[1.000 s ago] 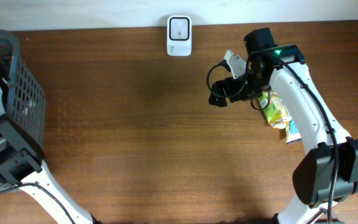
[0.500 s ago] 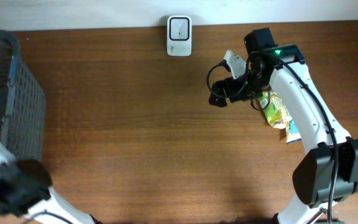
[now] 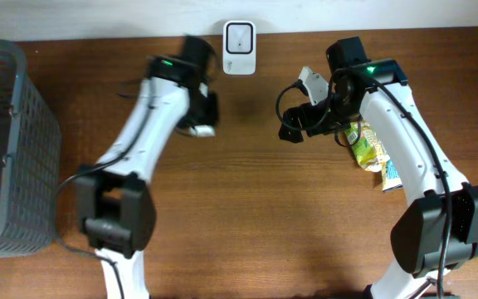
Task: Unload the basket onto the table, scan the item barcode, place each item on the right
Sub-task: 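Place the teal pouch on the table center and withdraw left gripper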
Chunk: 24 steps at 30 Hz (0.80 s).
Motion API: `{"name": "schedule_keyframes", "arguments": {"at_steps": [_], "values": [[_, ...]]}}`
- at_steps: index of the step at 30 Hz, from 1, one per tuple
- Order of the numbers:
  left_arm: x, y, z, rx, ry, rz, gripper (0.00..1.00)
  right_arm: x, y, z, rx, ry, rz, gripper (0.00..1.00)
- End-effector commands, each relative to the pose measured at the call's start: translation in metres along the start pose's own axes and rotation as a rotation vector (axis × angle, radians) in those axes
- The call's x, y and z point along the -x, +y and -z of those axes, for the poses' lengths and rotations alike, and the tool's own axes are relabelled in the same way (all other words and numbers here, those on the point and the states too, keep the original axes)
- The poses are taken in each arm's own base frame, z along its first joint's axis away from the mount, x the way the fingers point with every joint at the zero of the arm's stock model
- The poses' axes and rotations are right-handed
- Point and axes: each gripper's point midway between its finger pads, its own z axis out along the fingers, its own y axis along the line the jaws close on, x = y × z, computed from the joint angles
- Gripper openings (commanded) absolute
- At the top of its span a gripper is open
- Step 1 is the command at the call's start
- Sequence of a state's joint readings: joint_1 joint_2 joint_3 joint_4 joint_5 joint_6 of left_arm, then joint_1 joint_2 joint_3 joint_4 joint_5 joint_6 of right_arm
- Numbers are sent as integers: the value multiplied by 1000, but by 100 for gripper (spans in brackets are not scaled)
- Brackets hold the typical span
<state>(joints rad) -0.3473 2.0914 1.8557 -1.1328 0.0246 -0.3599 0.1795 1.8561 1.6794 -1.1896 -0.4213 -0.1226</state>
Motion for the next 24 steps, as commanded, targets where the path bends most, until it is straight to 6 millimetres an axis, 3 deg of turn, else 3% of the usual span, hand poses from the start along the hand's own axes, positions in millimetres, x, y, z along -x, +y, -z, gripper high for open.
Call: {"name": "schedule_keyframes", "arguments": {"at_steps": [1, 3, 5, 7, 9, 10, 13, 16, 19, 20, 24], "values": [[-25, -46, -37, -51, 75, -57, 44, 2, 3, -2, 13, 1, 0, 99], [-36, -63, -51, -49, 96, -65, 48, 2, 3, -2, 13, 1, 0, 99], [-37, -67, -52, -50, 95, -69, 56, 2, 3, -2, 14, 1, 0, 99], [-32, -59, -53, -37, 85, -54, 76, 4, 2, -2, 13, -7, 3, 99], [-21, -41, -48, -19, 77, -13, 87, 9, 3, -2, 19, -29, 7, 99], [-15, -32, -44, -15, 73, 9, 87, 11, 3, -2, 17, -37, -9, 99], [17, 13, -17, 8, 31, 102, 87, 19, 1, -12, 22, -47, -147, 96], [44, 63, 3, 40, -23, 136, 87, 16, 13, -49, 36, 2, -243, 82], [50, 104, 6, 86, -30, 154, 91, 13, 35, -87, 51, 33, -256, 72], [52, 122, 7, 99, -34, 151, 91, 13, 43, -105, 43, 35, -282, 61], [60, 169, 11, 114, -54, 96, 93, 9, 46, -143, -27, 19, -363, 50]]}}
